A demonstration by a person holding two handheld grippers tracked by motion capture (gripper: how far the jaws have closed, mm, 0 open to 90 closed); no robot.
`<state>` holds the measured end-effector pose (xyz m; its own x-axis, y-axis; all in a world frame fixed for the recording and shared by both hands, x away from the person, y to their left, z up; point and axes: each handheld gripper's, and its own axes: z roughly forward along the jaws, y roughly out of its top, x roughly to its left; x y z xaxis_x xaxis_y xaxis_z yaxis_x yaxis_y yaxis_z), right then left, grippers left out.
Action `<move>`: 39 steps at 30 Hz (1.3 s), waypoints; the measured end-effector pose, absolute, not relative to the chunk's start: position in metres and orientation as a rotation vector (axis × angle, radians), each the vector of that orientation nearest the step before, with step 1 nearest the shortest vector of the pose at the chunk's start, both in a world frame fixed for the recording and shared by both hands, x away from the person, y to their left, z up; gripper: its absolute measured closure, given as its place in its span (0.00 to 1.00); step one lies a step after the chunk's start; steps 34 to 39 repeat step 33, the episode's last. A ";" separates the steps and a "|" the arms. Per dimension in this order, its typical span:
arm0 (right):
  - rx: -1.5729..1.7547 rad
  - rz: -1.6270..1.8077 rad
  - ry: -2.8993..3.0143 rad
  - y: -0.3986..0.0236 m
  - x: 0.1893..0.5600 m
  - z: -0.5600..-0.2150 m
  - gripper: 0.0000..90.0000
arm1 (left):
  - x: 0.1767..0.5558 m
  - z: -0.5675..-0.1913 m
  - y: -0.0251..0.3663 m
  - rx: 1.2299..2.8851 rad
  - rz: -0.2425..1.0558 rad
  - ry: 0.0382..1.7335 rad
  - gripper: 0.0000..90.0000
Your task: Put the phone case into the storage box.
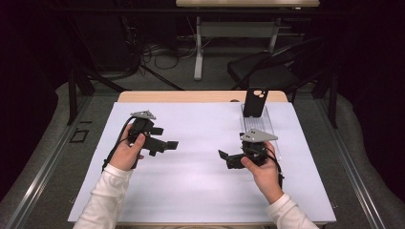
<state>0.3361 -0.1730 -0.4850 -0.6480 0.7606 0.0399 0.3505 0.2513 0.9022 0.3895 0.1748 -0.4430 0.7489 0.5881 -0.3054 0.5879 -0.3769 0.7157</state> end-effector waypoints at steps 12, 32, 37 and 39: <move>0.993 1.397 2.155 -0.168 0.324 -0.511 0.00 | 0.392 -0.445 0.176 2.073 -0.002 0.887 0.05; 0.897 1.392 2.172 -0.162 0.312 -0.522 0.01 | 0.394 -0.447 0.175 2.080 0.003 0.887 0.05; 0.897 1.395 2.171 -0.162 0.312 -0.522 0.01 | 0.395 -0.447 0.175 2.078 0.003 0.887 0.05; 0.897 1.395 2.171 -0.162 0.312 -0.522 0.01 | 0.395 -0.447 0.175 2.078 0.003 0.887 0.05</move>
